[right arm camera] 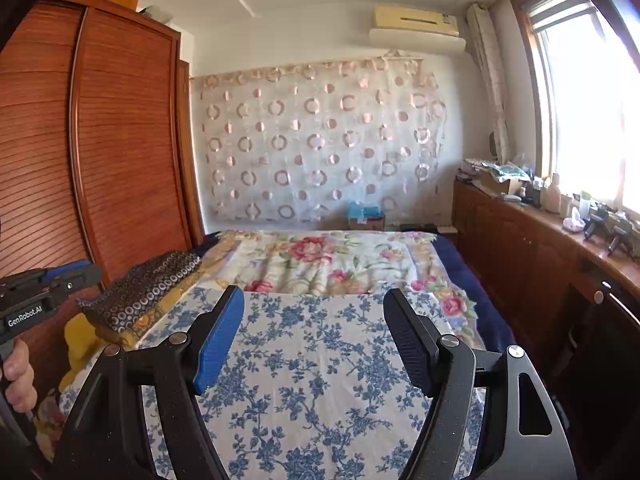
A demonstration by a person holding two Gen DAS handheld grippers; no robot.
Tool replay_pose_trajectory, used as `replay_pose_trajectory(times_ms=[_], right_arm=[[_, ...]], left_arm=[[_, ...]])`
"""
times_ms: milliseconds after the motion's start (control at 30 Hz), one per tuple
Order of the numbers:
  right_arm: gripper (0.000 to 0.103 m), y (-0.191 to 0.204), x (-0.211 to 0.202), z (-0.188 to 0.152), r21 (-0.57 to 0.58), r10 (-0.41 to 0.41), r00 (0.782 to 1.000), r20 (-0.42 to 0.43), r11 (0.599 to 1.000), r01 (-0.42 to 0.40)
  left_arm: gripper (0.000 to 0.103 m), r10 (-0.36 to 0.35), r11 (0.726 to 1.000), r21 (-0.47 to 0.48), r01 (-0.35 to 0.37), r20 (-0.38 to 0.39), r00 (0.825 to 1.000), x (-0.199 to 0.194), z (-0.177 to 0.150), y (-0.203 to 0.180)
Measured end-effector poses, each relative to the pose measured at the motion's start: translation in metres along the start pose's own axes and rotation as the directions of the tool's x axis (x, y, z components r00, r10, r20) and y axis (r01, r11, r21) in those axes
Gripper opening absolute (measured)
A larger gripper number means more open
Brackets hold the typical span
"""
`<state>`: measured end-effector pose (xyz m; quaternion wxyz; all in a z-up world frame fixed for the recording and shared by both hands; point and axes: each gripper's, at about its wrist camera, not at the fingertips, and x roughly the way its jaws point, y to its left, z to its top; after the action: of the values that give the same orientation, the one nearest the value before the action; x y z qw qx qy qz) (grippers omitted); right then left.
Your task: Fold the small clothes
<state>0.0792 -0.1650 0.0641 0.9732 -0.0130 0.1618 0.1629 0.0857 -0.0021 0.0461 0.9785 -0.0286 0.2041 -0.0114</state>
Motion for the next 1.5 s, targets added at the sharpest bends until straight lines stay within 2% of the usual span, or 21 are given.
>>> replay_pose_trajectory(times_ms=[1500], right_arm=[[0.074,-0.0015,-0.0037,-0.0023,0.004,-0.004,1.0,0.001,1.0,0.004]], left_arm=[[0.023,0.008,1.0,-0.002,-0.008,-0.006,1.0,-0.0022,-0.0024,0.0066]])
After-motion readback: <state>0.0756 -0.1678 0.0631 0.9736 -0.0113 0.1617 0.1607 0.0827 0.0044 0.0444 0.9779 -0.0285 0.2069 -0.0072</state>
